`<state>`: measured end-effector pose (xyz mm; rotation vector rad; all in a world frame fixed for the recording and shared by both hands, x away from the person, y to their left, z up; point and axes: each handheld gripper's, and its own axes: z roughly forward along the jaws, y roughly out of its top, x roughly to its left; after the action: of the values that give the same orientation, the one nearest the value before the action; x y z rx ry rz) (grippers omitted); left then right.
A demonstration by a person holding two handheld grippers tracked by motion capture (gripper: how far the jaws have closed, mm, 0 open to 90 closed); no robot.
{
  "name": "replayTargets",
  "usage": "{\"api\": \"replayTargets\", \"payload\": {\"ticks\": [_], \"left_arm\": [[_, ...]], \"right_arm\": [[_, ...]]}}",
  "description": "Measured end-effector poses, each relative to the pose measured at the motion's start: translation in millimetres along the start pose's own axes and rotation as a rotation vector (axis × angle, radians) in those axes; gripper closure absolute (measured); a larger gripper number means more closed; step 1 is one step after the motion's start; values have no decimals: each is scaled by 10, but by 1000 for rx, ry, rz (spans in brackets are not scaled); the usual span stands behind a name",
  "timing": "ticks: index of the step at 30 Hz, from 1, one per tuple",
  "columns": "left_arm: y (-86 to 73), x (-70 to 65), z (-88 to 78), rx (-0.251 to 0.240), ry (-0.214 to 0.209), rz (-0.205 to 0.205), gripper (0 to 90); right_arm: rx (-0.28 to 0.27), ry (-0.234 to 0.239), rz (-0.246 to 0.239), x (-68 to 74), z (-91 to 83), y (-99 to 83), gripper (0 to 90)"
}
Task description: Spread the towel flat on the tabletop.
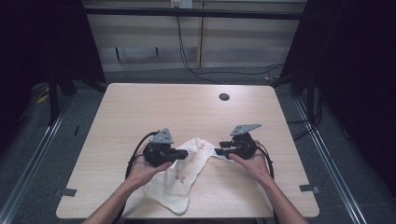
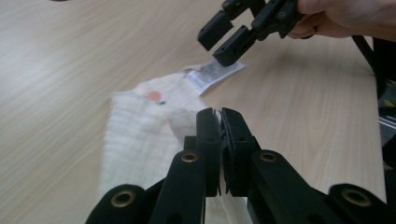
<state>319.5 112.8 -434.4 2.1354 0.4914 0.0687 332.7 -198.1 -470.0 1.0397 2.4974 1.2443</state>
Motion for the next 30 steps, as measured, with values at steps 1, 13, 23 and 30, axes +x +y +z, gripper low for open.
{"api": "replayTargets", "payload": {"ticks": [1,13,23,30], "left_arm": [[-17,33,-40,-11,3,-12,869],[-294,293,-321,-37,68,-79,869],[-391,408,-455,-89,69,-142,868],[-424,438,-477,-80,87,-134,869]], "right_arm": [[0,0,0,0,0,0,601],[70,8,2,-188,433,99,584],[74,-30,-21,-167,570,62,633],[55,-47,12,-167,541,12,838]]}}
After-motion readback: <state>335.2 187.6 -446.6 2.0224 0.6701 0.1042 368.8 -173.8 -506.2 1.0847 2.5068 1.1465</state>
